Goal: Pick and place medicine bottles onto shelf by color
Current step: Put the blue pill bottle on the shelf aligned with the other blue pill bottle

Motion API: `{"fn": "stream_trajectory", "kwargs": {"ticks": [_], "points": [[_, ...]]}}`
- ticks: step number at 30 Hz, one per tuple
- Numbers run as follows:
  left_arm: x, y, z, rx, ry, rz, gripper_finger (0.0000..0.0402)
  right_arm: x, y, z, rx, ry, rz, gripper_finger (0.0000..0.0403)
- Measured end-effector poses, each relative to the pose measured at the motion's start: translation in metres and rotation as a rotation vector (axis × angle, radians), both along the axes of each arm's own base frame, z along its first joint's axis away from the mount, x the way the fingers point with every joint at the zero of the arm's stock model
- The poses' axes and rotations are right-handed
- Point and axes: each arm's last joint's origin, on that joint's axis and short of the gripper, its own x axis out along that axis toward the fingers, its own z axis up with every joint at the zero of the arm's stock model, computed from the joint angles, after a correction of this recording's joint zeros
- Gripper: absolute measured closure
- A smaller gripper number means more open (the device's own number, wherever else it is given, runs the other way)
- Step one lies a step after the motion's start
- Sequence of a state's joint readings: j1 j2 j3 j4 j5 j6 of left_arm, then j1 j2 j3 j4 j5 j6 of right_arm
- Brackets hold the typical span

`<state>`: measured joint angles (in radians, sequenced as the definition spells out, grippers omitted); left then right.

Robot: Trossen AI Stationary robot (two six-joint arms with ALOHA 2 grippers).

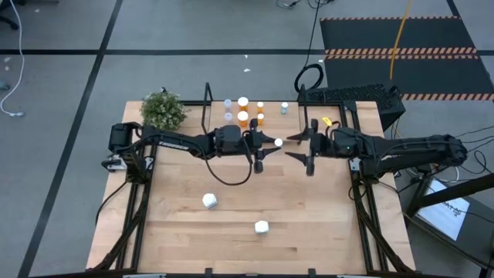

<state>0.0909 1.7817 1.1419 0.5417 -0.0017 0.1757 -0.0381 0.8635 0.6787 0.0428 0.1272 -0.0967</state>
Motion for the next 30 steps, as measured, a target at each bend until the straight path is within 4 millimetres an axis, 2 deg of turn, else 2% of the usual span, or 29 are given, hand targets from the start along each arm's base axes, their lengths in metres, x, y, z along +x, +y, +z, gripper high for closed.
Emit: {"fn": "stream_trajectory", "kwargs": {"ticks": [18,30], "points": [[-0.001,-0.003,-0.007,0.006,0.078,-0.010,0.0289,0.035,0.002,-0.016,-0.024,-0.017,0.017,0.0167],[-0.001,-0.003,-0.007,0.003,0.077,-0.012,0.0289,0.035,-0.001,-0.016,-0.024,-0.017,0.006,0.0262]]}}
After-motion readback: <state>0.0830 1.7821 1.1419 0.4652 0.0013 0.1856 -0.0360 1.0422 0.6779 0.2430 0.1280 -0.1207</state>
